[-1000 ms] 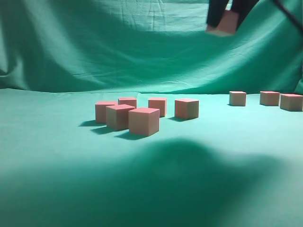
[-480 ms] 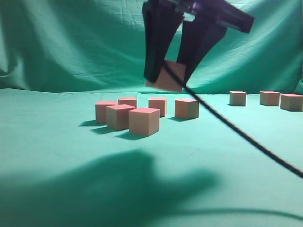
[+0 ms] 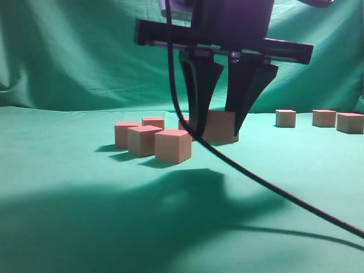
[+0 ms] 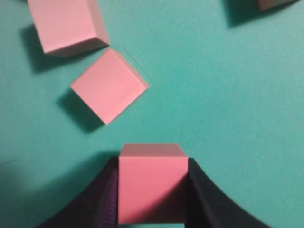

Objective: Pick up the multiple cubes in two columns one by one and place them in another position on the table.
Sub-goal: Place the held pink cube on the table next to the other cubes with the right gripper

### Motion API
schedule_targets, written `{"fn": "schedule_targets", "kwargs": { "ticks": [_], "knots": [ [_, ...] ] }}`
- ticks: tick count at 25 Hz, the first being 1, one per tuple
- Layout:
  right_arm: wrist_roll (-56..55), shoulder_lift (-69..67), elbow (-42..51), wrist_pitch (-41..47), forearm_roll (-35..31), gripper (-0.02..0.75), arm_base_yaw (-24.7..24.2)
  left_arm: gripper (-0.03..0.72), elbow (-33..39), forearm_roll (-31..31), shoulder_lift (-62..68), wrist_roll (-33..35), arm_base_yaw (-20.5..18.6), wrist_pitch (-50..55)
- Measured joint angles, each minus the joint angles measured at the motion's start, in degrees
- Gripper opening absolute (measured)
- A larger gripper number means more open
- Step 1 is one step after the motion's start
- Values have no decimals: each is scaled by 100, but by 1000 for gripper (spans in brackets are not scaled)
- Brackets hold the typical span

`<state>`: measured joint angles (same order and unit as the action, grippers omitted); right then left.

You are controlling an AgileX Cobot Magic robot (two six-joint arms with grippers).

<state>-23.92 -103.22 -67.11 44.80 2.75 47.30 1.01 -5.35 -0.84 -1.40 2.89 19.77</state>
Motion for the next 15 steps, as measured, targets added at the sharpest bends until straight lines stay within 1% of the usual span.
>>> {"fn": "schedule_targets", "kwargs": {
  "ticks": [10, 15],
  "knots": [
    [-67, -320, 0, -253, 59, 267, 0, 0, 0, 0, 0, 0, 0, 0],
    [-44, -399, 0, -200, 138, 267, 0, 0, 0, 0, 0, 0, 0, 0]
  ]
}}
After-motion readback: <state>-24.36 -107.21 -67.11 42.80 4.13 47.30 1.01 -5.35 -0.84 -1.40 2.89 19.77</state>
